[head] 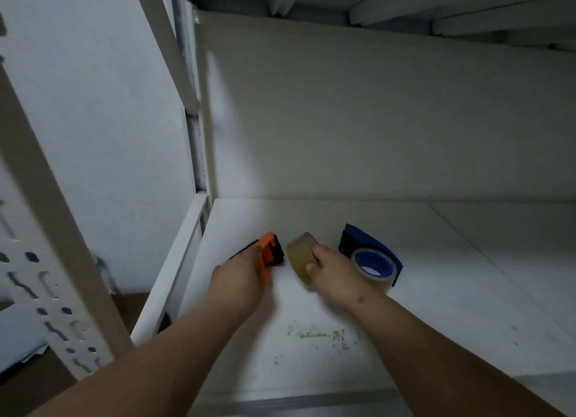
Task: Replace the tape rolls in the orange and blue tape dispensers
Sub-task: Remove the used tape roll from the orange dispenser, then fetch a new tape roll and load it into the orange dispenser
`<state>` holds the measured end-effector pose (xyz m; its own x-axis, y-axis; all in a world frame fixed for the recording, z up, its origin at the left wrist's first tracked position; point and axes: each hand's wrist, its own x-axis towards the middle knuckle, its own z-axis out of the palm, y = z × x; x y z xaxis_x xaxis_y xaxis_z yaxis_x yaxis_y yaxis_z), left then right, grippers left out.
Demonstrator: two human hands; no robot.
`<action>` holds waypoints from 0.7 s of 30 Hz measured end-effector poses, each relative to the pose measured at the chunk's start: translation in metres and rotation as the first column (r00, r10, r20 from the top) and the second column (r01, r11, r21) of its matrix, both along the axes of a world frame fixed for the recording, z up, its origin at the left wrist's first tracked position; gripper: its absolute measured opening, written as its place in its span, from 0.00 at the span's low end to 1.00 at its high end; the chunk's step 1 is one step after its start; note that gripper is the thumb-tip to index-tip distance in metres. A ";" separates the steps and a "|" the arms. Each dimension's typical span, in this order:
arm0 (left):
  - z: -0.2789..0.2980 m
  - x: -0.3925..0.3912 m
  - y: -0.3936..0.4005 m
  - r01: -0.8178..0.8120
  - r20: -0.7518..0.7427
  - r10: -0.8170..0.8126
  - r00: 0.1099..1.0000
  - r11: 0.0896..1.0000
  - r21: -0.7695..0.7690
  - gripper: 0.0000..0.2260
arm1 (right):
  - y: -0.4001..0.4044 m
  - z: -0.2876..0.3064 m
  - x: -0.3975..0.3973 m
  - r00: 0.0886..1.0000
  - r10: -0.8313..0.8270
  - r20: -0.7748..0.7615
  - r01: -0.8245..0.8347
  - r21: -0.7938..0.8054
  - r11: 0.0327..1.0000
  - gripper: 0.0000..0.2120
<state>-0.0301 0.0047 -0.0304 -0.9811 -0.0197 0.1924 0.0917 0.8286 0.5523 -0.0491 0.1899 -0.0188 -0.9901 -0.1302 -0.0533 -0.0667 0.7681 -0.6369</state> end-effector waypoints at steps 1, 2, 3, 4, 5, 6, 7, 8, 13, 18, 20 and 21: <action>-0.002 0.002 0.002 0.024 -0.069 -0.027 0.997 0.999 -0.042 0.17 | 0.003 -0.001 0.003 1.000 -0.004 0.003 0.004 -0.016 1.000 0.26; -0.005 0.004 0.003 0.057 -0.130 -0.066 0.989 0.996 -0.069 0.16 | 0.005 -0.002 0.006 1.000 -0.010 0.011 0.010 -0.035 0.999 0.27; -0.008 0.006 0.003 0.088 -0.169 -0.101 0.980 0.993 -0.081 0.17 | 0.007 -0.002 0.009 1.000 -0.016 0.009 0.017 -0.039 0.999 0.27; -0.011 0.007 0.003 0.101 -0.185 -0.116 0.976 0.991 -0.084 0.17 | 0.009 -0.003 0.012 1.000 -0.022 -0.001 0.022 -0.009 1.000 0.25; -0.013 0.007 0.002 0.088 -0.186 -0.103 0.977 0.992 -0.085 0.17 | 0.010 -0.004 0.013 1.000 -0.014 -0.020 0.015 0.059 0.998 0.22; -0.014 0.007 0.000 0.056 -0.187 -0.069 0.980 0.995 -0.077 0.16 | 0.009 -0.004 0.016 0.999 0.005 -0.033 0.000 0.154 0.988 0.17; -0.013 0.007 -0.001 0.019 -0.202 -0.030 0.979 0.998 -0.058 0.16 | 0.008 -0.003 0.018 0.999 0.026 -0.035 -0.017 0.251 0.968 0.15; -0.011 0.006 -0.002 -0.010 -0.225 0.003 0.974 1.000 -0.030 0.15 | 0.006 -0.004 0.020 0.999 0.043 -0.023 -0.033 0.333 0.942 0.16; 0.000 0.009 -0.011 -0.086 -0.230 0.093 0.969 0.996 0.039 0.16 | -0.001 -0.019 0.023 0.980 0.136 -0.148 -0.024 0.583 0.812 0.23; 0.015 0.018 -0.015 -0.090 -0.244 0.105 0.964 0.994 0.069 0.23 | -0.001 -0.019 0.016 0.959 0.210 -0.188 -0.033 0.667 0.744 0.22; 0.019 0.019 -0.012 -0.105 -0.256 0.126 0.958 0.990 0.091 0.24 | -0.001 -0.017 0.007 0.974 0.203 -0.105 -0.085 0.658 0.748 0.23; 0.021 0.020 -0.010 -0.131 -0.249 0.152 0.957 0.987 0.098 0.23 | -0.001 -0.015 0.000 0.985 0.172 -0.013 -0.126 0.626 0.770 0.25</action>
